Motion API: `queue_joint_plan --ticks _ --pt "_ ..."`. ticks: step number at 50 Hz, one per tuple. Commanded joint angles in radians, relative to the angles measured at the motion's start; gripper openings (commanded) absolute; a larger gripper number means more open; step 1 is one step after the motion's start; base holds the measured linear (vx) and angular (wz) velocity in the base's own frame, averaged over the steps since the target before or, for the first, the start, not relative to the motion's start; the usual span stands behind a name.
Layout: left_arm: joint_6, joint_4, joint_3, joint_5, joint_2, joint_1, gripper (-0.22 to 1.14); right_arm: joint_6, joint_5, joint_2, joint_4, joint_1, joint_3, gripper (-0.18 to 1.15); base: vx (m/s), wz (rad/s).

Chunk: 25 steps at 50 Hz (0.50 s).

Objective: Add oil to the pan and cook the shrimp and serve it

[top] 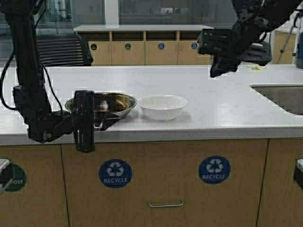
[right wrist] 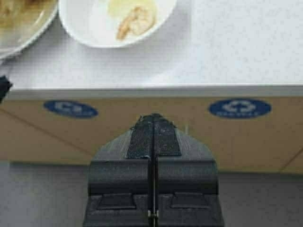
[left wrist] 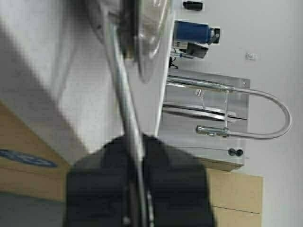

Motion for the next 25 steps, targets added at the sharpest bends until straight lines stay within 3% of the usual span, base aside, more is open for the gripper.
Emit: queue_joint_plan --ticks 1,15,25 --pt "-0.005 0.002 -0.043 -0.029 -0.032 0.000 0.04 0.000 -0.005 -0.011 0.000 0.000 -0.008 0.07 0.00 0.00" --pt "-0.014 -0.002 -0.069 -0.029 -0.026 0.000 0.09 0.000 -0.005 -0.009 0.000 0.000 -0.009 0.07 0.00 0.00" --pt "-0.017 -0.006 -0.066 -0.029 -0.025 0.000 0.37 0.000 -0.005 -0.008 0.000 0.000 -0.012 0.07 0.00 0.00"
